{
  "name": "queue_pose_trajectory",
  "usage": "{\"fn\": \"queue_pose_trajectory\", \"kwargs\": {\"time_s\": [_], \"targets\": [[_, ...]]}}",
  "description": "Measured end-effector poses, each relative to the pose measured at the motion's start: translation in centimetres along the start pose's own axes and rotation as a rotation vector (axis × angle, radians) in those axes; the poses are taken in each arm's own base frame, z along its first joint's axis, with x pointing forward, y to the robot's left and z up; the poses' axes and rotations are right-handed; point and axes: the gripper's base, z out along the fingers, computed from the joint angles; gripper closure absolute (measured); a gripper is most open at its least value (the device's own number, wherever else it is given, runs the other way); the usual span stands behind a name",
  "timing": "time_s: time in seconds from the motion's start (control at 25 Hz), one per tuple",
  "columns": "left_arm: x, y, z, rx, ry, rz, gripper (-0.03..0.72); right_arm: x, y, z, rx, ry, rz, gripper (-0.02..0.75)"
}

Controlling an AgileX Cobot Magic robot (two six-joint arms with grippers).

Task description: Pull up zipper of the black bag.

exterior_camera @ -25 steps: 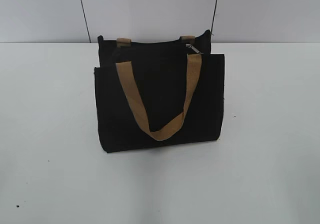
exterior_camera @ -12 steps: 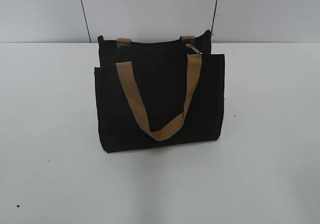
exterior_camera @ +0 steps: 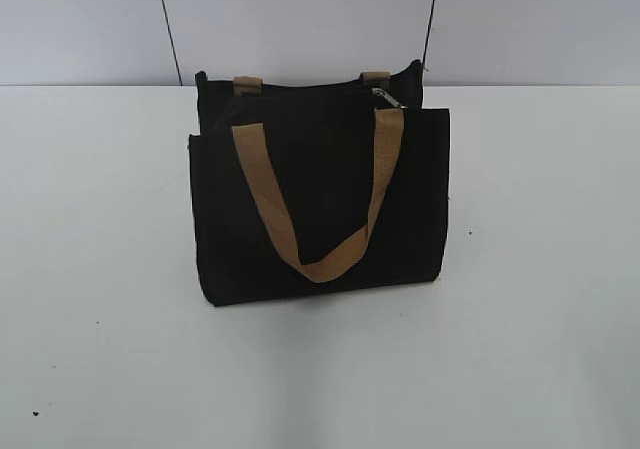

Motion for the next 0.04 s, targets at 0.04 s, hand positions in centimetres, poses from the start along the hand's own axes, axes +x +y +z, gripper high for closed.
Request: {"fn": "queue_pose_trajectory", "kwargs": {"time_s": [0.04], "targets": [[0.00,0.00,0.00,0.000,0.000,0.000,0.192,0.00,0.00,0.00,0.000,0.000,0.000,0.172]]}}
